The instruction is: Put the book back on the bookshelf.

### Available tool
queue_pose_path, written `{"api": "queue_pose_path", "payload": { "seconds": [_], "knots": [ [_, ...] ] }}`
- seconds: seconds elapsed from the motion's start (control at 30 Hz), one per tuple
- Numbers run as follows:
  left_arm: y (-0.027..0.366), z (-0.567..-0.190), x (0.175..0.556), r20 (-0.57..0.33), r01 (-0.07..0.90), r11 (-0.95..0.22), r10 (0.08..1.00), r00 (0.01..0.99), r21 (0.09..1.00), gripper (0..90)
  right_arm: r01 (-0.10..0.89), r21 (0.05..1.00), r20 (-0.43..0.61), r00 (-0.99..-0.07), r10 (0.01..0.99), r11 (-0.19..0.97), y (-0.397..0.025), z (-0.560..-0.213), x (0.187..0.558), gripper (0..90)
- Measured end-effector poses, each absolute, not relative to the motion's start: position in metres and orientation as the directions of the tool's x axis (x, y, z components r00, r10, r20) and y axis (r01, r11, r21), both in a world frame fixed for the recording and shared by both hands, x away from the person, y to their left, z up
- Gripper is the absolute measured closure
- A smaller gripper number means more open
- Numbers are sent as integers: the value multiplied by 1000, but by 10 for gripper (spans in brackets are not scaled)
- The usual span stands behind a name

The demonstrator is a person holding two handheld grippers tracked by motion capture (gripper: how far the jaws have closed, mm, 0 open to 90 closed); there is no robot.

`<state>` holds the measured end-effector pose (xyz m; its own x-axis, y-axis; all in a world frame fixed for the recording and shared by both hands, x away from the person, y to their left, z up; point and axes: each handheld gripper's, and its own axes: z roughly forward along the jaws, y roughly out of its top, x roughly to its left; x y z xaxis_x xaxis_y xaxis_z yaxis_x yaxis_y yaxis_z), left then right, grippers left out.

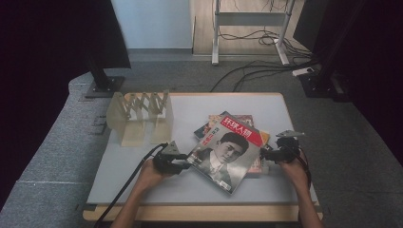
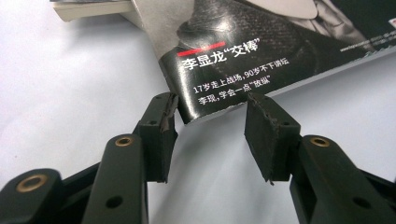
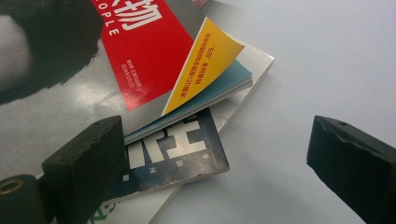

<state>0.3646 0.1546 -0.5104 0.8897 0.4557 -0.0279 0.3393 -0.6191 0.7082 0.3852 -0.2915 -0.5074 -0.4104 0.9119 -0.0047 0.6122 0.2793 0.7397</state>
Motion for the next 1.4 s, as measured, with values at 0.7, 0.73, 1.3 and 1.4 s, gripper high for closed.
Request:
{"api": "queue_pose_path", "payload": {
  "seconds": [0.7, 0.73, 1.3, 1.4],
  "knots": [
    [128, -513, 370, -39, 319, -600, 432, 901, 734, 534, 613, 743, -1, -398, 917, 267, -302, -502, 385, 50],
    [126, -512, 370, -39, 318, -598, 431, 901, 735, 534, 613, 744, -1, -398, 917, 267, -302, -502, 385, 50],
    [133, -496, 381, -41, 355, -553, 499, 865, 754, 295, 615, 751, 26, -390, 921, 239, -311, -495, 383, 41],
    [131, -498, 386, -40, 374, -534, 534, 844, 758, 255, 614, 750, 27, -396, 918, 243, -309, -494, 384, 37]
  ]
}}
